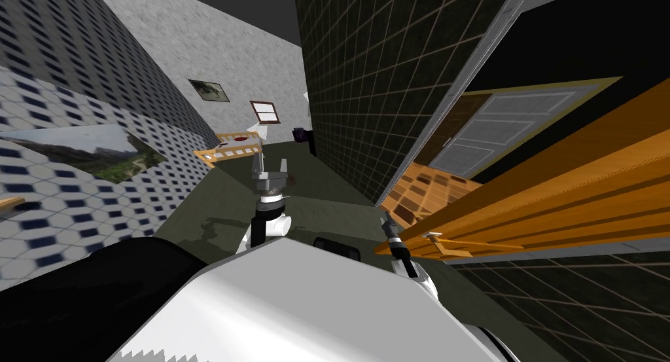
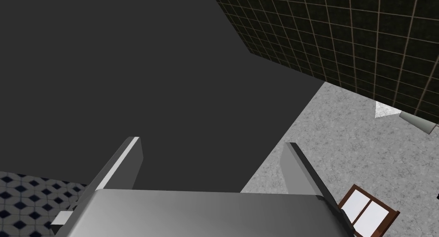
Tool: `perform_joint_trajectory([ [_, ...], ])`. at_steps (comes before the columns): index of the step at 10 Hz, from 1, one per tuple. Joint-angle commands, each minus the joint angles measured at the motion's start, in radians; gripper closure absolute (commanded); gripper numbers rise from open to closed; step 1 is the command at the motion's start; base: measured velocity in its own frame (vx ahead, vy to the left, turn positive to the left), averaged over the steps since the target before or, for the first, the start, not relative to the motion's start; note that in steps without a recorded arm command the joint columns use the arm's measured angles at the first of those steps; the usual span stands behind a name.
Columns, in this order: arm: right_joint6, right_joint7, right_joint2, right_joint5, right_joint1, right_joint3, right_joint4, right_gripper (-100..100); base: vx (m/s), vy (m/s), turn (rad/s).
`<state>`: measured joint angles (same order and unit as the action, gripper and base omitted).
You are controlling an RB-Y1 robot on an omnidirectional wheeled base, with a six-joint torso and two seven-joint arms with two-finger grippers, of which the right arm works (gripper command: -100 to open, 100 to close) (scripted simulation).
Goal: Pull the door open
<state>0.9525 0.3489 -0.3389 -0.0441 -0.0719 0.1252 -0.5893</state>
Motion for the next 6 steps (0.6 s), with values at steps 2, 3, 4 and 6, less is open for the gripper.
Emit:
perform_joint_trajectory([
  [2, 0.003, 0.013, -0.002, -0.003, -0.001, 0.007, -0.003, -100, 0.076, -0.203, -0.064],
  [3, 0.003, 0.016, -0.003, -0.004, -0.002, 0.008, -0.003, -100, 0.037, -0.233, -0.062],
  [4, 0.004, 0.019, -0.004, -0.005, -0.002, 0.010, -0.003, -100, -0.027, -0.234, -0.052],
  [6, 0.006, 0.026, -0.005, -0.007, -0.003, 0.014, -0.004, -100, -0.046, -0.212, -0.048],
])
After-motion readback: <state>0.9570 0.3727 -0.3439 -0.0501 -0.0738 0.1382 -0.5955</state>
